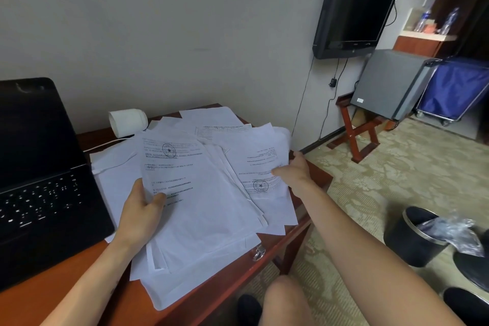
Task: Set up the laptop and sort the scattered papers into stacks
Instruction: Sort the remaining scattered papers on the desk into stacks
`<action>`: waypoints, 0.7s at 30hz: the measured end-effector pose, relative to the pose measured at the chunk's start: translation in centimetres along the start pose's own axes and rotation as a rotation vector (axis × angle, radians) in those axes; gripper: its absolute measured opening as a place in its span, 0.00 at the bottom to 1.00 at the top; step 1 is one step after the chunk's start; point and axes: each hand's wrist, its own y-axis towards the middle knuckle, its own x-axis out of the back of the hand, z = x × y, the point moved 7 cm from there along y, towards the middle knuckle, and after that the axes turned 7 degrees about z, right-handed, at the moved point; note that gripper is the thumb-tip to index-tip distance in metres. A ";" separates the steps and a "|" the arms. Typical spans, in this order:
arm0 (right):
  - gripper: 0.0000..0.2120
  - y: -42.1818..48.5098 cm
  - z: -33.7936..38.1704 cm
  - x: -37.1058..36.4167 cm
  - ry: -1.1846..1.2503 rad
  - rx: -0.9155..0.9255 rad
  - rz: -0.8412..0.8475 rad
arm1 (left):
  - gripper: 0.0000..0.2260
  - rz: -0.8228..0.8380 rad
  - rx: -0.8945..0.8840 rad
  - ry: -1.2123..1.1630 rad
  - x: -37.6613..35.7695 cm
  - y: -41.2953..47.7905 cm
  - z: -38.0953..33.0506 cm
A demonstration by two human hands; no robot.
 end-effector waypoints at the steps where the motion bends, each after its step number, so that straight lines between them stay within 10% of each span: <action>1: 0.39 -0.2 0.0 0.1 0.094 0.008 0.004 | 0.18 0.002 0.000 -0.002 0.0 0.0 0.0; 13: 0.33 0.1 -1.6 -0.6 0.447 -0.097 0.042 | 0.17 0.009 0.018 -0.007 0.1 0.2 0.4; 21: 0.48 0.2 -1.5 1.8 0.002 -0.025 -0.096 | 0.17 0.020 0.019 -0.015 0.1 0.4 0.6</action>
